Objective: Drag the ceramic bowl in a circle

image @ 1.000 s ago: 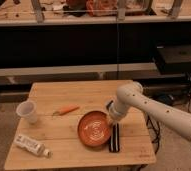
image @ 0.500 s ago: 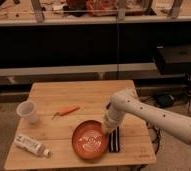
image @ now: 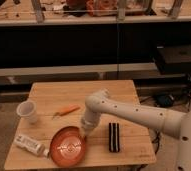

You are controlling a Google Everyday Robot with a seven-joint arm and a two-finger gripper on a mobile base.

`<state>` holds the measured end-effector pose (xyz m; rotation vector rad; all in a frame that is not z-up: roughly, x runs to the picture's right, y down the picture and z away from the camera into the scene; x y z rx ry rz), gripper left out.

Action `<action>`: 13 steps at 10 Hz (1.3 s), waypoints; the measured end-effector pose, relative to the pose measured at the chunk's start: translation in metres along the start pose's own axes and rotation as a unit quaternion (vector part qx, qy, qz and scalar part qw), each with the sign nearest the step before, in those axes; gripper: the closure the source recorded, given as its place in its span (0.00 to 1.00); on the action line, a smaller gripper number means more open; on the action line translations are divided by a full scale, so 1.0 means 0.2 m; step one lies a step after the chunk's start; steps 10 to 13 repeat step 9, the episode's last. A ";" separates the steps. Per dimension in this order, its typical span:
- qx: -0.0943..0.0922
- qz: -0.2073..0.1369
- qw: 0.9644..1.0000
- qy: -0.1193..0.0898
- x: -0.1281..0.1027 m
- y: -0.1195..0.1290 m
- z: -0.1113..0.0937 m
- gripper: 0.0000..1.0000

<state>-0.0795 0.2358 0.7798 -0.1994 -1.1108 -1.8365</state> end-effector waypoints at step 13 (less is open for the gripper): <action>0.003 0.078 0.996 0.051 0.24 0.42 -0.17 1.00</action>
